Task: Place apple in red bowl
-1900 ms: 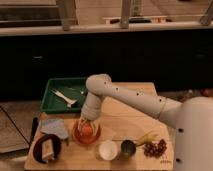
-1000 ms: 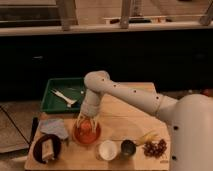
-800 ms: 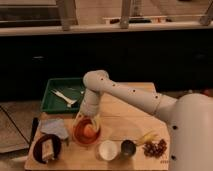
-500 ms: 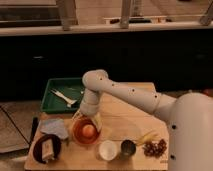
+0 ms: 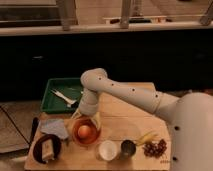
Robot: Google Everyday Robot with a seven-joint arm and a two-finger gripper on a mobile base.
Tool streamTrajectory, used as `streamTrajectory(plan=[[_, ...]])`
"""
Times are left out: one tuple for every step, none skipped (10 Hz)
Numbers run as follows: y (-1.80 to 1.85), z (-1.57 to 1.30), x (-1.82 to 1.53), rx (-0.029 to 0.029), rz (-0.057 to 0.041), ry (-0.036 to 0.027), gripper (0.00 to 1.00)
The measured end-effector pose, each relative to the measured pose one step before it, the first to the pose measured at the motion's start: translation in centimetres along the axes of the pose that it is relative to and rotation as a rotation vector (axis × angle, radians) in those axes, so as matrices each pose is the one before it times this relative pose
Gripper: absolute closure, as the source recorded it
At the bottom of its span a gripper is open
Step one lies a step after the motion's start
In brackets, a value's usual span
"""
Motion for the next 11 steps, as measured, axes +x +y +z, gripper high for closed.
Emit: streamTrajectory(plan=[[-0.055,-0.174,-0.049,-0.00102,-0.00606,0.00815,0.20],[-0.048,-0.199,-0.047,-0.00027,-0.00603,0.00862,0.20],[0.038,-0.014,0.025,-0.00029,-0.00082,0.00164,0.20],[-0.034,0.000,-0.011,0.00004,-0.00052,-0.00011,0.20],[0.005,-0.008,0.002,0.00004,0.00013,0.00006,0.20],[0.012,0.000,0.004,0.00001,0.00018,0.00001,0.20],[-0.023,0.013,-0.012,-0.00022,-0.00055,-0.00020,0.20],[0.007,-0.008,0.005,0.00016,0.00027,0.00009,0.20],[-0.012,-0.008,-0.017,0.00048,-0.00034,-0.00011,0.20],[-0.005,-0.014,-0.005,0.00032,-0.00002,0.00005,0.20],[0.011,-0.001,0.003,0.00002,0.00022,0.00000,0.20]])
